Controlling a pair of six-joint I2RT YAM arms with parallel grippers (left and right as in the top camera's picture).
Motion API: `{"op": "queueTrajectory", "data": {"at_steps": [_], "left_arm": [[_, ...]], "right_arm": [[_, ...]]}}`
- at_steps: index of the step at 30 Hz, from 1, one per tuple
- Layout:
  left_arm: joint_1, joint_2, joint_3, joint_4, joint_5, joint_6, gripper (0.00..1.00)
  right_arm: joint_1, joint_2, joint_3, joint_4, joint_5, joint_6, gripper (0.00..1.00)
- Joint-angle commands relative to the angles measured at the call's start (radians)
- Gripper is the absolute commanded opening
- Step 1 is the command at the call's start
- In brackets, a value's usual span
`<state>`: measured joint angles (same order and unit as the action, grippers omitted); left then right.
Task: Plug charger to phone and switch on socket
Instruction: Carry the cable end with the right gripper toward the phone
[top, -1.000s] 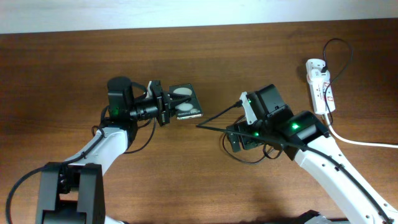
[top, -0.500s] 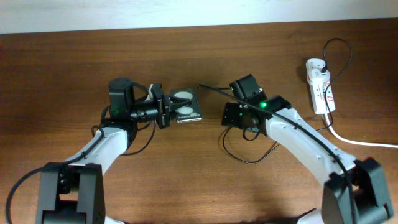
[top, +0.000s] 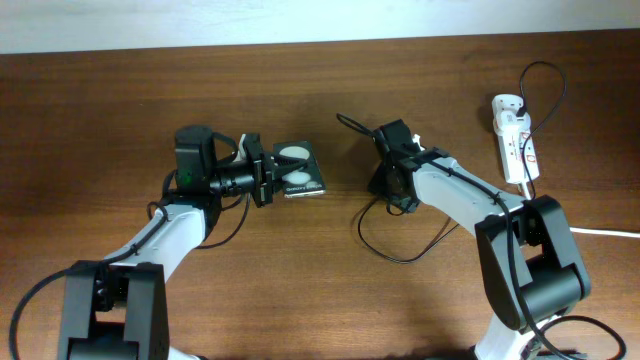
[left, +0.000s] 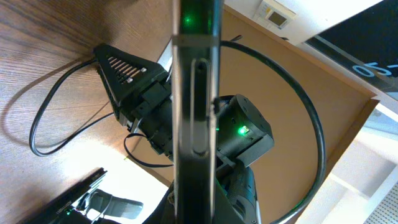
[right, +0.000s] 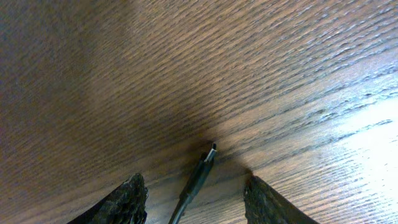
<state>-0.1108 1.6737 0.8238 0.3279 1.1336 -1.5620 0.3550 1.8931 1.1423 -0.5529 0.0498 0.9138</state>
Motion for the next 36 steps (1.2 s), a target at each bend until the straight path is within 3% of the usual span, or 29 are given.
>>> {"op": "queueTrajectory", "data": {"at_steps": [1, 6, 8, 10, 13, 15, 21, 23, 27, 32, 36], "left_arm": [[0.002, -0.013, 0.012, 0.007, 0.01, 0.024, 0.0], [0.002, -0.013, 0.012, 0.007, 0.003, 0.024, 0.0], [0.002, -0.013, 0.012, 0.007, 0.003, 0.024, 0.0], [0.002, -0.013, 0.012, 0.006, 0.003, 0.059, 0.0], [0.002, -0.013, 0.012, 0.006, -0.025, 0.17, 0.0], [0.002, -0.013, 0.012, 0.005, -0.035, 0.237, 0.0], [0.002, -0.013, 0.012, -0.066, -0.066, 0.355, 0.0], [0.002, -0.013, 0.012, -0.011, -0.1, 0.417, 0.0], [0.002, -0.01, 0.012, 0.151, -0.146, 0.413, 0.0], [-0.055, 0.132, 0.013, 0.503, -0.119, 0.236, 0.0], [-0.068, 0.162, 0.013, 0.684, -0.082, 0.164, 0.0]], "right_arm": [[0.005, 0.023, 0.002, -0.013, -0.043, 0.013, 0.42], [0.005, 0.027, 0.002, -0.054, -0.051, 0.038, 0.04], [0.0, 0.024, 0.003, -0.056, -0.074, 0.008, 0.04], [-0.023, -0.006, 0.021, -0.061, -0.176, -0.149, 0.04], [-0.042, -0.243, 0.023, -0.114, -0.458, -0.588, 0.04], [-0.047, -0.361, -0.001, -0.161, -0.581, -0.734, 0.04], [-0.273, -0.399, -0.24, -0.125, -1.303, -1.094, 0.04], [-0.283, -0.399, -0.286, -0.124, -1.41, -1.12, 0.04], [-0.283, -0.389, -0.307, -0.121, -1.6, -1.09, 0.04], [-0.201, -0.2, -0.307, -0.1, -1.601, -1.003, 0.04], [-0.162, -0.198, -0.306, -0.042, -1.601, -1.002, 0.04]]}}
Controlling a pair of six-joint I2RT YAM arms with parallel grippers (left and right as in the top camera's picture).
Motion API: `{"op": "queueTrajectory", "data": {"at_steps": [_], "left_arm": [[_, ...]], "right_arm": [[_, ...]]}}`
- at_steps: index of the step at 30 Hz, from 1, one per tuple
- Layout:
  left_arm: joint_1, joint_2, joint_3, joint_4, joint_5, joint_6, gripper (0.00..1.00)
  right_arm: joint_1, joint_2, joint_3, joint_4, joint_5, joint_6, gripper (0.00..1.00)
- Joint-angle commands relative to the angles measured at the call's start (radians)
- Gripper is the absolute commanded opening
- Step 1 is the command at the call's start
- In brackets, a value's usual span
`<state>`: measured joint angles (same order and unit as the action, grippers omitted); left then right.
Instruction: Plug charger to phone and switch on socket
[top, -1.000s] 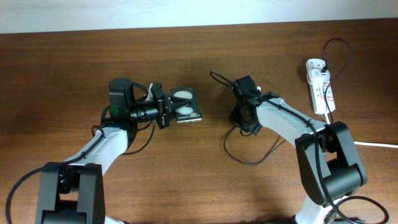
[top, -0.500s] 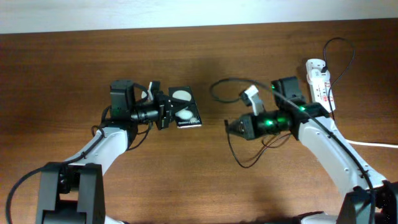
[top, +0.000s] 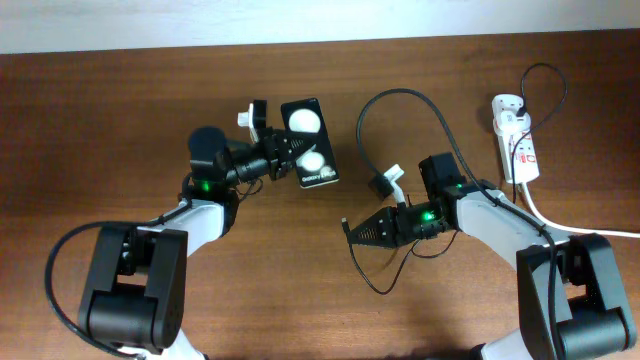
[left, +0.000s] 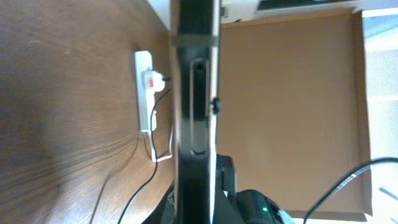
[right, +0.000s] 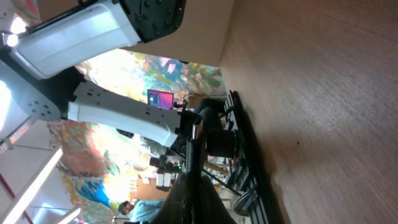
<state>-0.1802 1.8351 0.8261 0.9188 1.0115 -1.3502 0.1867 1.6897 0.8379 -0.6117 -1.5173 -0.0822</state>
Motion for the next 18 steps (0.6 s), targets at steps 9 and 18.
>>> {"op": "queueTrajectory", "data": {"at_steps": [9, 18], "left_arm": [[0.002, 0.0, 0.011, 0.151, 0.099, -0.051, 0.0], [0.002, 0.0, 0.01, 0.225, 0.1, -0.077, 0.0]], "right_arm": [[0.101, 0.005, -0.001, 0.584, -0.034, 0.423, 0.04], [0.101, 0.005, -0.001, 0.793, 0.062, 0.668, 0.04]]}}
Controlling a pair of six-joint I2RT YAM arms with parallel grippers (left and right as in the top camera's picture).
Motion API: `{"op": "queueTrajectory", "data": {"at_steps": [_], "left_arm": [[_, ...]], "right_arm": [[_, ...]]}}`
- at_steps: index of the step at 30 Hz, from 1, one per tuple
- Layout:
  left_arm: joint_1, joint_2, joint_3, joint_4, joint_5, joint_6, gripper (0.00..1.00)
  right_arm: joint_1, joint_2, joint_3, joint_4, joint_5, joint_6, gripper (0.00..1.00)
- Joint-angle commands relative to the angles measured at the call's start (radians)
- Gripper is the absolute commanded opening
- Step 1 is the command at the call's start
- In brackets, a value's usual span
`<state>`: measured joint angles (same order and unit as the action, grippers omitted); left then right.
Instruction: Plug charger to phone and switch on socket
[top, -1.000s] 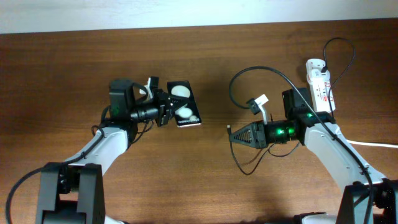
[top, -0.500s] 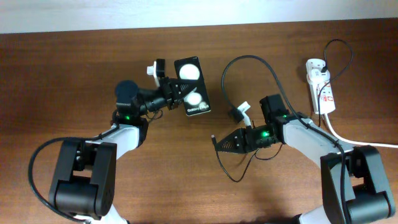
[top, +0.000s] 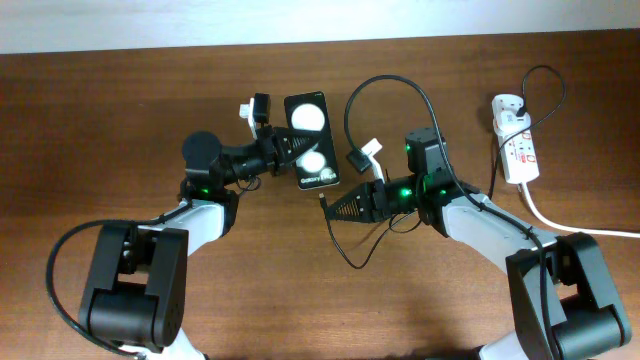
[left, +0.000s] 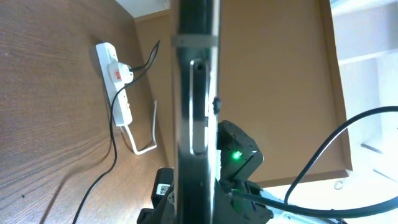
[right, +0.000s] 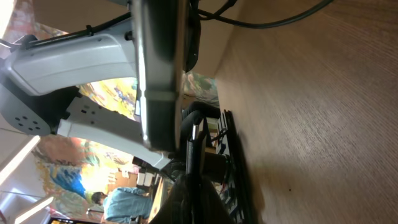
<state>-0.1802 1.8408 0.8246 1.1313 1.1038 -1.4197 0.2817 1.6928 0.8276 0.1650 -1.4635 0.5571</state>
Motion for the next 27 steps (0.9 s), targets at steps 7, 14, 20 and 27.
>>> {"op": "queueTrajectory", "data": {"at_steps": [7, 14, 20, 27], "left_arm": [[0.003, -0.005, 0.012, 0.013, 0.007, 0.0, 0.0], [0.019, -0.005, 0.012, 0.013, 0.006, 0.011, 0.0], [0.019, -0.005, 0.012, 0.012, -0.001, 0.022, 0.0], [0.018, -0.005, 0.012, 0.012, -0.002, 0.022, 0.0]], "right_arm": [[0.006, 0.002, 0.009, 0.09, 0.003, 0.088, 0.04], [0.006, 0.002, 0.009, 0.09, -0.025, 0.092, 0.04], [0.006, 0.002, 0.009, 0.119, -0.029, 0.131, 0.04], [0.006, 0.002, 0.009, 0.14, -0.016, 0.14, 0.04]]}}
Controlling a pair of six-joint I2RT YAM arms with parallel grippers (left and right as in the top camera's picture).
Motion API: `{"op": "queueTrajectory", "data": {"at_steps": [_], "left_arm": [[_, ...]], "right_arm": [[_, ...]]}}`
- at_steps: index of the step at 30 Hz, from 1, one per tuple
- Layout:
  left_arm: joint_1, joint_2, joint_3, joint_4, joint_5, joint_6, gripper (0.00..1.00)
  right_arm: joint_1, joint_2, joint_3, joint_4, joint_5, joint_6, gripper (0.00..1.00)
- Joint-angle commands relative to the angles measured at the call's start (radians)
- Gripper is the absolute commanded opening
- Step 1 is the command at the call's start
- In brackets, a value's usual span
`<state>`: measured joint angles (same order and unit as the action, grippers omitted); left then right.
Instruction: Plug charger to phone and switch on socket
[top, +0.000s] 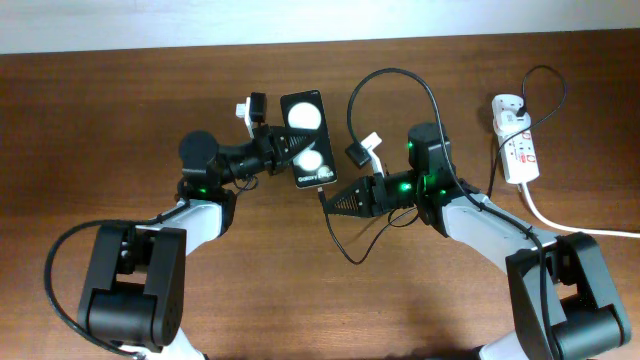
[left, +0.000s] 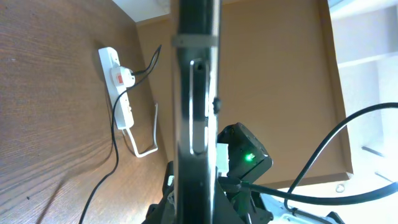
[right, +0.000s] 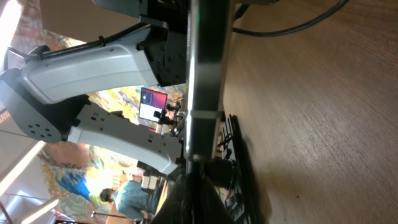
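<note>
A black phone (top: 305, 140) with two white discs on its back is held off the table, my left gripper (top: 272, 155) shut on its left side. It shows edge-on in the left wrist view (left: 196, 106) and in the right wrist view (right: 205, 74). My right gripper (top: 335, 200) is shut on the plug end of the black charger cable (top: 390, 75). The plug tip (top: 320, 192) meets the phone's lower end; whether it is seated cannot be told. A white power strip (top: 515, 140) with a plug in it lies at the far right.
The cable arcs above the right arm and a slack loop (top: 350, 245) lies on the brown wooden table (top: 120, 100) below the grippers. The strip's white lead (top: 590, 230) runs off to the right. In the left wrist view the power strip (left: 118, 87) lies far behind the phone.
My right gripper has moved slightly up and left with the plug, so its tip now meets the phone's lower end. The phone has shifted a little to the left.
First the phone lay low by my left gripper while my right gripper stood open over the cable plug on the table. Then both arms were raised, phone and plug held apart. Since then the gap has narrowed until plug and phone touch.
</note>
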<state>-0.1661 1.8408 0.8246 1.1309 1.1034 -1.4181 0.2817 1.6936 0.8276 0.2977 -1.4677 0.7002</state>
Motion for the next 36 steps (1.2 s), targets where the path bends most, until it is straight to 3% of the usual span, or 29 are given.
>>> {"op": "queueTrajectory", "data": {"at_steps": [1, 20, 30, 33, 36], "left_arm": [[0.0, -0.005, 0.012, 0.012, -0.011, 0.02, 0.0], [-0.011, -0.005, 0.012, -0.01, -0.019, 0.02, 0.0], [-0.011, -0.005, 0.012, -0.01, -0.019, 0.021, 0.0], [0.015, -0.005, 0.012, -0.011, -0.048, 0.078, 0.0], [0.114, -0.005, 0.012, -0.027, -0.079, 0.109, 0.0]], "right_arm": [[0.006, 0.002, 0.009, 0.007, -0.001, -0.003, 0.04], [0.007, 0.002, 0.009, 0.017, 0.039, -0.002, 0.04], [0.006, 0.002, 0.009, 0.105, 0.018, 0.08, 0.04], [0.006, 0.002, 0.006, 0.1, -0.051, 0.063, 0.04], [0.005, 0.002, 0.006, -0.172, 0.228, -0.114, 0.04]]}}
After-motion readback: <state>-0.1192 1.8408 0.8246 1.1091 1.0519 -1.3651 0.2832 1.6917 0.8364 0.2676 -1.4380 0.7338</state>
